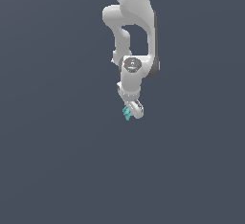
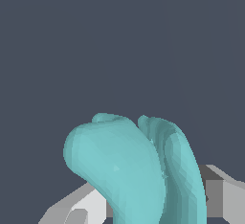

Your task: Pick up the object and move it to a goal position.

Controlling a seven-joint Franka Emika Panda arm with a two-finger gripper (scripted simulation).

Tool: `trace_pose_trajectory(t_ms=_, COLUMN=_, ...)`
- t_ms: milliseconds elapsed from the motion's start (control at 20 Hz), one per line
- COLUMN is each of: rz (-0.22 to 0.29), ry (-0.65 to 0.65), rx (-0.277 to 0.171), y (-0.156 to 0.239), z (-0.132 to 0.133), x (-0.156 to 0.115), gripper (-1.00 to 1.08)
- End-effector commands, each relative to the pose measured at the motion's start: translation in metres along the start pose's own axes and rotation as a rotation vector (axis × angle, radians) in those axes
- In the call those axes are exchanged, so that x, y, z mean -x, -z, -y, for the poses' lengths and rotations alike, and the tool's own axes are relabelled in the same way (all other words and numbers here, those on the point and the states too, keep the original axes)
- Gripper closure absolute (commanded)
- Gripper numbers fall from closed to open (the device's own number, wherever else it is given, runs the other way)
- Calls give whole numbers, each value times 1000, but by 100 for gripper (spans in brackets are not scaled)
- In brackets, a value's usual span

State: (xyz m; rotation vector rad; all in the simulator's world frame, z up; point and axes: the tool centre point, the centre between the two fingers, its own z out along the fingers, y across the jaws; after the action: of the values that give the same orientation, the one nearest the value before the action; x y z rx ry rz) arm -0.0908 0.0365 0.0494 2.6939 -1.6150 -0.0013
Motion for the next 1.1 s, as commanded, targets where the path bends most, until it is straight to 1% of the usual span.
trace_pose_trajectory(t_ms=0, rz=-1, ry=0, rx=-1, y=6, z=4, x=-2, gripper=108)
trace_pose_trajectory(t_ms=200, rz=-1, ry=0, rx=0, y=20, z=13, x=-8, gripper=108)
trace_pose_trajectory(t_ms=450, rz=-2, ry=0, rx=0, y=47, z=30, x=-19, gripper=108)
trace_pose_trajectory(t_ms=1050, rz=-2, ry=0, rx=0, y=133, z=87, x=-53, gripper=108)
